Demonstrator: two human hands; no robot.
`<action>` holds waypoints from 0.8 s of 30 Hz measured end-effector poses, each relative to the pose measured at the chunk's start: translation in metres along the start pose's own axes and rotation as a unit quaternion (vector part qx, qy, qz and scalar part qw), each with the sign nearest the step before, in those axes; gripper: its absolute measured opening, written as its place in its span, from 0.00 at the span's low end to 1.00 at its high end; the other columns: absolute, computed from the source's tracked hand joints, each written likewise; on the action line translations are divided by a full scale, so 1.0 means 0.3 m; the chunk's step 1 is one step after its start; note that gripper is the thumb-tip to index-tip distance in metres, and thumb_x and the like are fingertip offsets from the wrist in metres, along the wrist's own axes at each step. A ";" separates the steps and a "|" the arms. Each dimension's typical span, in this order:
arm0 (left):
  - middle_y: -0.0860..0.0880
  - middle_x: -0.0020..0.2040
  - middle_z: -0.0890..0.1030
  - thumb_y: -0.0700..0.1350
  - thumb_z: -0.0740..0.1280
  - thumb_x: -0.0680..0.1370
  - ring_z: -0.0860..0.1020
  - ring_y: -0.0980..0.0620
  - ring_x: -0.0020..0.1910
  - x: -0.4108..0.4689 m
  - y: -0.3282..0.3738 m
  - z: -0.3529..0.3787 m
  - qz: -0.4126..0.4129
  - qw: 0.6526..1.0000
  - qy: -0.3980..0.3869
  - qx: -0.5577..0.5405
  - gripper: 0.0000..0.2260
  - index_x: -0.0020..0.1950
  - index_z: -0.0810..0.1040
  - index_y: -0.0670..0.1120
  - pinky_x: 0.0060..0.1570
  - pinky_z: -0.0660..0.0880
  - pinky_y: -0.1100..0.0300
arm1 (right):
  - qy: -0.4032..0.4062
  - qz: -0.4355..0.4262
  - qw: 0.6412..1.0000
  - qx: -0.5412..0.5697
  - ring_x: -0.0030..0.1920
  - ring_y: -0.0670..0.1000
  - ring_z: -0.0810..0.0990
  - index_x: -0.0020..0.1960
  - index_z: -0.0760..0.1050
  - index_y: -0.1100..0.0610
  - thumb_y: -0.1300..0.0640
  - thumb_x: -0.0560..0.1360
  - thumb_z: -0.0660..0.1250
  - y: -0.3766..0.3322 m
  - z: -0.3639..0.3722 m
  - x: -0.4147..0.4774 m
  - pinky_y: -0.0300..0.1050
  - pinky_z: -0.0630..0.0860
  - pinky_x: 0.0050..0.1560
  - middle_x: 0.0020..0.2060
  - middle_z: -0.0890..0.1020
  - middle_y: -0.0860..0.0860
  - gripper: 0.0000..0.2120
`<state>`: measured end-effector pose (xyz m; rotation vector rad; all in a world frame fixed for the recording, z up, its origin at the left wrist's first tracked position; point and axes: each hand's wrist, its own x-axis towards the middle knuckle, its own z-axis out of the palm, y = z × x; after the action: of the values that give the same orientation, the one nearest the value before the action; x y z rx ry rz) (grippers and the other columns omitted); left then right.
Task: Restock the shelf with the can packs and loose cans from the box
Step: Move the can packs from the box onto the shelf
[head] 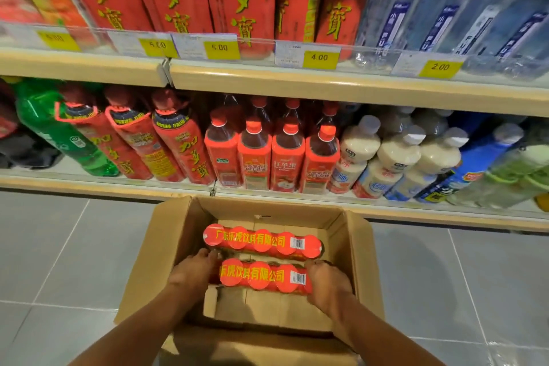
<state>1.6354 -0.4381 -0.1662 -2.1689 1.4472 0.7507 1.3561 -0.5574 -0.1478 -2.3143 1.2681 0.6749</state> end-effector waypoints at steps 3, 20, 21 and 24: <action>0.49 0.70 0.69 0.46 0.70 0.75 0.75 0.47 0.64 -0.124 0.000 -0.099 0.005 1.000 0.021 0.008 0.34 0.77 0.58 0.52 0.62 0.74 0.54 | 0.004 -0.008 0.999 0.043 0.56 0.53 0.80 0.68 0.70 0.51 0.52 0.78 0.65 -0.003 -0.113 -0.080 0.43 0.76 0.50 0.58 0.80 0.50 0.19; 0.47 0.57 0.76 0.56 0.65 0.73 0.79 0.45 0.55 -1.125 -0.105 -1.223 0.069 0.987 0.093 -0.113 0.20 0.63 0.73 0.53 0.55 0.77 0.54 | 0.040 -0.088 0.995 0.039 0.51 0.52 0.82 0.60 0.73 0.47 0.42 0.66 0.69 -0.121 -1.327 -0.974 0.46 0.78 0.47 0.54 0.81 0.49 0.24; 0.47 0.56 0.76 0.58 0.66 0.73 0.79 0.45 0.55 -1.188 -0.119 -1.289 0.080 0.984 0.104 -0.117 0.21 0.63 0.74 0.52 0.54 0.77 0.54 | 0.043 -0.100 0.991 0.077 0.52 0.51 0.81 0.60 0.74 0.47 0.38 0.64 0.68 -0.125 -1.403 -1.043 0.45 0.77 0.47 0.54 0.80 0.47 0.26; 0.50 0.57 0.79 0.70 0.67 0.65 0.78 0.47 0.57 -1.376 -0.167 -1.480 0.129 0.971 0.141 -0.147 0.32 0.63 0.76 0.53 0.53 0.75 0.57 | 0.074 -0.121 0.980 0.142 0.54 0.48 0.79 0.62 0.75 0.50 0.40 0.64 0.75 -0.142 -1.618 -1.241 0.40 0.73 0.49 0.54 0.80 0.46 0.30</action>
<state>1.6428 -0.4035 0.4410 -2.4136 1.8954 0.8130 1.3224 -0.5660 0.4644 -2.2578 1.0416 0.2273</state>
